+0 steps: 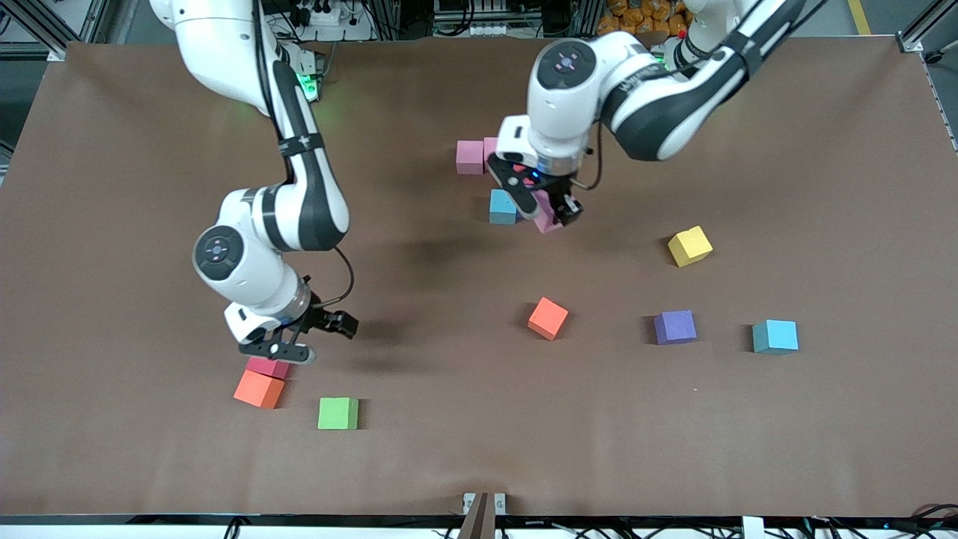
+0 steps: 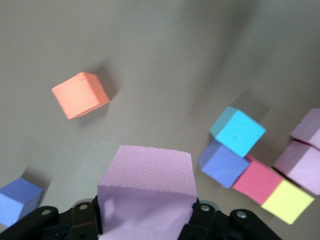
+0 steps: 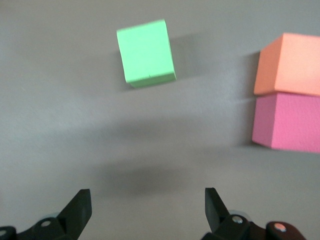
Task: Form number 2 with 11 blocks
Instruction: 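Carry pink with the left gripper while the right gripper grasps green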
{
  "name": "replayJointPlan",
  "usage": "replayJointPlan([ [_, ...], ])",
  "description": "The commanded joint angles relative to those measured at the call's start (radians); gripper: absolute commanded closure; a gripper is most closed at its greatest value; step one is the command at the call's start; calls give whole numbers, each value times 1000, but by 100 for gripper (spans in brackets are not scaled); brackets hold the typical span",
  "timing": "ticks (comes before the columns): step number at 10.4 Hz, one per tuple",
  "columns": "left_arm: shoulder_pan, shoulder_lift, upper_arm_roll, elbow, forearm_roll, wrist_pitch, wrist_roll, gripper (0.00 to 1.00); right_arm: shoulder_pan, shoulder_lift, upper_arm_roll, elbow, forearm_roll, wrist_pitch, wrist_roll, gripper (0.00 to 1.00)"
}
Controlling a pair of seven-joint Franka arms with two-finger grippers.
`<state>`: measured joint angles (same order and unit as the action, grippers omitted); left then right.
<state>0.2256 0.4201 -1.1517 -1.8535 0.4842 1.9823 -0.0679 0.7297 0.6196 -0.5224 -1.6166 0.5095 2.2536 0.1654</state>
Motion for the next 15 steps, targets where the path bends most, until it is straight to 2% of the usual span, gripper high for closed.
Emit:
replayJointPlan([
  [1,-58,20,9,28,-18,-25,-27,71,-79,90,90,107,-39,95,13,0],
  [3,-112,29,13,28,-12,-25,-87,72,-87,176,107,119,-101,275,11,0],
  [5,-156,63,13,33,-7,-23,-118,73,-96,268,125,173,-106,398,-13,0],
  [6,-202,93,35,55,1,-23,-130,75,-104,307,125,207,-105,428,-24,0],
  [8,-436,129,192,144,46,-22,-130,74,-121,348,125,270,-106,435,-30,0],
  [10,-680,173,405,233,48,-22,-110,74,-130,364,125,271,-106,487,-96,0],
  [11,-772,196,476,250,53,-22,-101,74,-134,364,125,271,-106,489,-101,0],
  [12,-822,230,519,278,57,-10,-99,74,-136,365,125,279,-106,488,-112,0],
  [15,-841,278,532,306,79,7,-55,74,-147,413,127,331,-103,495,-136,0],
])
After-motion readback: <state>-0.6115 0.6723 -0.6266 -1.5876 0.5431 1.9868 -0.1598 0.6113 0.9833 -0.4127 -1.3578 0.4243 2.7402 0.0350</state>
